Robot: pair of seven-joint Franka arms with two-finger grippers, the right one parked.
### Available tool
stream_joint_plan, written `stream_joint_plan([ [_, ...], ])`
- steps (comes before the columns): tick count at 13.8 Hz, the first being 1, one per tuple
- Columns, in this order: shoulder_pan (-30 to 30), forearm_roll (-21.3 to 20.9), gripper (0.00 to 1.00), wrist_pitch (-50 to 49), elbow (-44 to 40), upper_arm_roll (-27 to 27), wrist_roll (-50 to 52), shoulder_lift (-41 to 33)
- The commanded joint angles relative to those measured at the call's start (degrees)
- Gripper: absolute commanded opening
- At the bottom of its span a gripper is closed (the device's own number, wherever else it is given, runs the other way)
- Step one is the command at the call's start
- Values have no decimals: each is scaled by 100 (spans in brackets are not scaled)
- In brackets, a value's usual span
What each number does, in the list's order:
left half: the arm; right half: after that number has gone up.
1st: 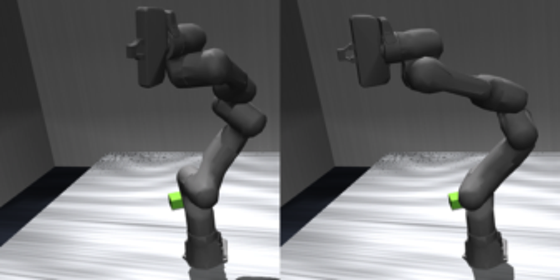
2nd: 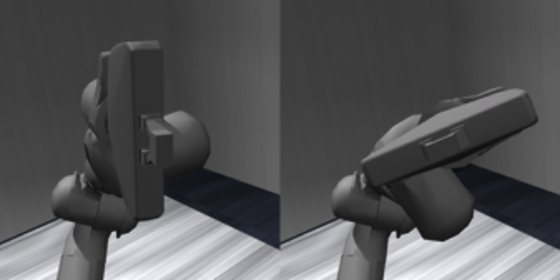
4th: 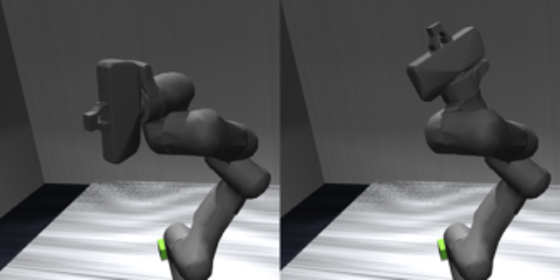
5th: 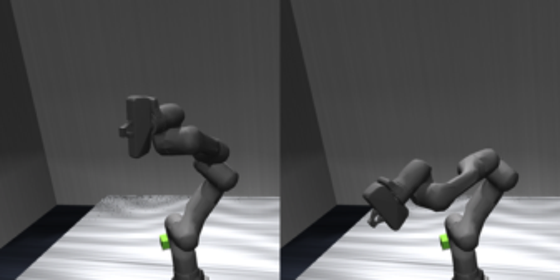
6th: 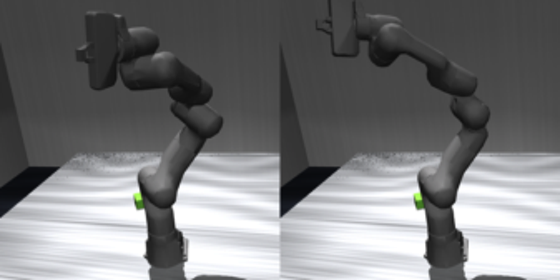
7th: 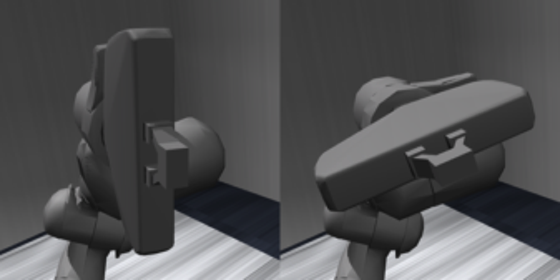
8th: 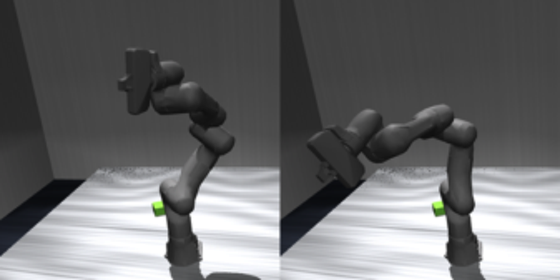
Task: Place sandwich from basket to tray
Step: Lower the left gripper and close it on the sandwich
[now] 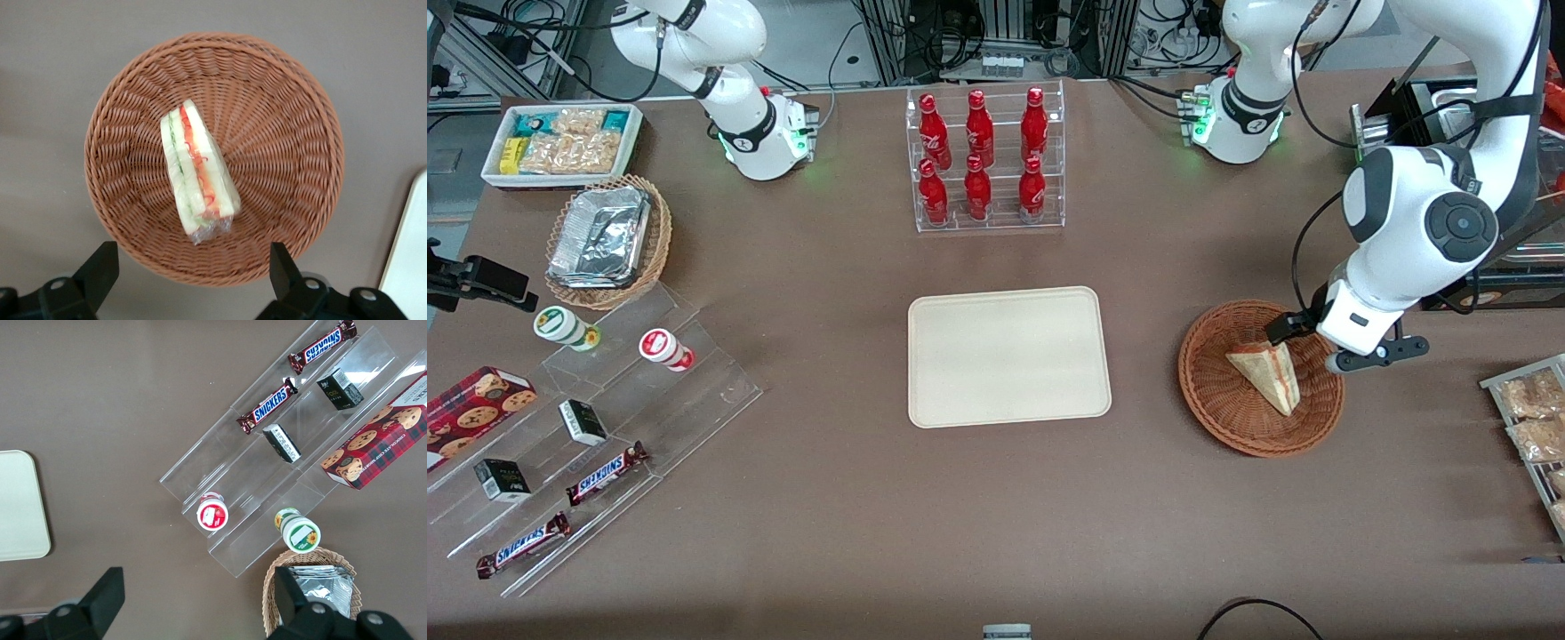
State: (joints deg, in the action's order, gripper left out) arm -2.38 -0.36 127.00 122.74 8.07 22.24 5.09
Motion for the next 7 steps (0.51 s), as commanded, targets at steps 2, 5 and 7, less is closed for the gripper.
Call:
stream_joint_plan([
  [2, -34, 106, 100, 509, 215, 37, 1533, 193],
  [5, -8, 54, 100, 651, 215, 37, 2197, 387],
  [7, -8, 10, 100, 633, 189, 37, 2188, 510],
])
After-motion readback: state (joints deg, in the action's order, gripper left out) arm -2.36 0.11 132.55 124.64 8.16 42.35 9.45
